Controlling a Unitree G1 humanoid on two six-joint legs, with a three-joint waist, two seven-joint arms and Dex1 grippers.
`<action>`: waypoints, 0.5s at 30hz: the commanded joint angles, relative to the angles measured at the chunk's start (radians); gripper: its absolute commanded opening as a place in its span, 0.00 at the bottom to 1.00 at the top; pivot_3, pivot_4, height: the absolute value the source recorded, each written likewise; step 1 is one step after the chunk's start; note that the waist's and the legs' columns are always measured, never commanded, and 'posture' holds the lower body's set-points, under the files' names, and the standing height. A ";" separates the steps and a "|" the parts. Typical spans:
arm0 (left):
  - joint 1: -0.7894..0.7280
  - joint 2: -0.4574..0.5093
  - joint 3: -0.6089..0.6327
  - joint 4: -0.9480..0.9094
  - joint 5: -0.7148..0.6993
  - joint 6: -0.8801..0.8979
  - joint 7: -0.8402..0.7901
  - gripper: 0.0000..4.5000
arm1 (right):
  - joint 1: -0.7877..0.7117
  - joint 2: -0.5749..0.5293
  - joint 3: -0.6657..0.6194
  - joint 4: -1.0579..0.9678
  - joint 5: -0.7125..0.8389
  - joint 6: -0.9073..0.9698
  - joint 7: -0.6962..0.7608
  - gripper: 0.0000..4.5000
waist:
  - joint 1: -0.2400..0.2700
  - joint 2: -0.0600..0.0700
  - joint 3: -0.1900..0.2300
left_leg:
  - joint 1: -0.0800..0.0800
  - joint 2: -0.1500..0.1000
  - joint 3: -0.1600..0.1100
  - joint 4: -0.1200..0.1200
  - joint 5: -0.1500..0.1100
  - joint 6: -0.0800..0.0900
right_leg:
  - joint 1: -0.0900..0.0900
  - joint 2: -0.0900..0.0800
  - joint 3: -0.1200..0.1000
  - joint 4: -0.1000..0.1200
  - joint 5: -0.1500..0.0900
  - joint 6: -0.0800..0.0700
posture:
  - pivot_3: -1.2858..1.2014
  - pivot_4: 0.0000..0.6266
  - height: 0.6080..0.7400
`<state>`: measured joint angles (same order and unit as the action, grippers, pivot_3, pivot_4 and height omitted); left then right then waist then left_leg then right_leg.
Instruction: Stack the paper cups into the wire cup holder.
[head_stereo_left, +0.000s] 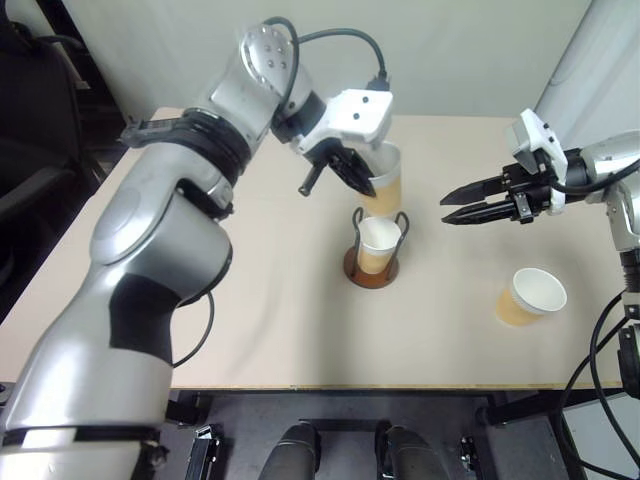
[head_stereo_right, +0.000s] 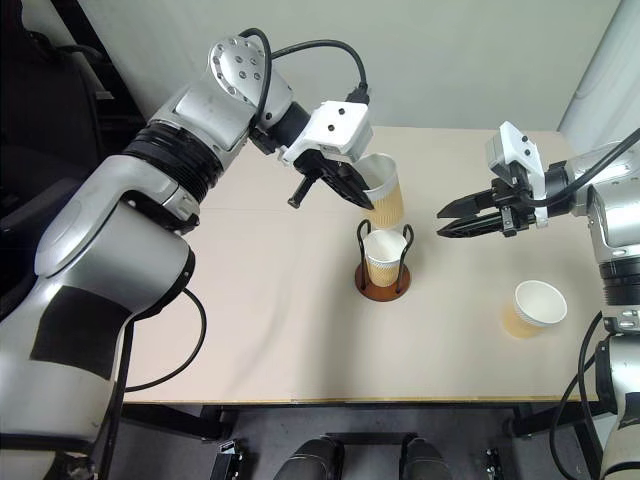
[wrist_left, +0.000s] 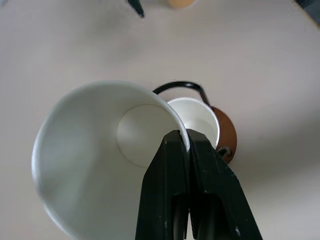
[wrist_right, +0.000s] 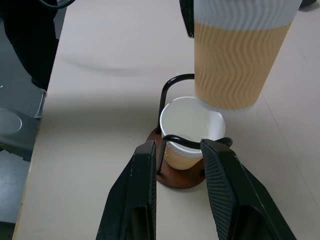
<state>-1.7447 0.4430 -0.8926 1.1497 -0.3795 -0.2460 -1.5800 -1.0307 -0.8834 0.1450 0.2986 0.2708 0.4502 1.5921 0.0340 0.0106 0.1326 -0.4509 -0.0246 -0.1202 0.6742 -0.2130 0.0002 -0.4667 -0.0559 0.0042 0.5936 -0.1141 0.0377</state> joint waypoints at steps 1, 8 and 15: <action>-0.023 0.001 -0.017 -0.030 -0.040 -0.001 -0.034 0.01 | -0.015 -0.016 -0.020 -0.027 0.007 0.002 0.002 0.31 | 0.000 0.000 0.000 | 0.000 0.000 0.000 0.000 0.000 0.000 | 0.000 0.000 0.000 0.000 0.000 0.000 | 0.52 0.24 1.00; -0.015 0.008 -0.075 -0.022 -0.028 -0.042 -0.034 0.01 | -0.018 -0.012 -0.021 -0.032 0.007 0.008 -0.005 0.31 | 0.000 0.000 0.000 | 0.000 0.000 0.000 0.004 0.000 0.001 | 0.002 0.000 0.000 0.000 0.003 0.000 | 0.52 0.24 1.00; -0.010 -0.005 -0.079 -0.010 -0.030 -0.047 -0.034 0.01 | -0.022 -0.015 -0.021 -0.031 0.008 0.010 0.002 0.31 | 0.000 0.000 0.000 | 0.000 0.000 0.000 0.006 0.000 0.001 | 0.003 0.000 0.000 -0.001 0.003 0.000 | 0.52 0.24 1.00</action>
<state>-1.7423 0.4426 -0.9773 1.1425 -0.4045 -0.2819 -1.5800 -1.0308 -0.8830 0.1450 0.2967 0.2709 0.4605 1.5917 0.0340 0.0105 0.1326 -0.4510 -0.0248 -0.1206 0.6800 -0.2127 0.0014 -0.4637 -0.0558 0.0042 0.5929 -0.1112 0.0379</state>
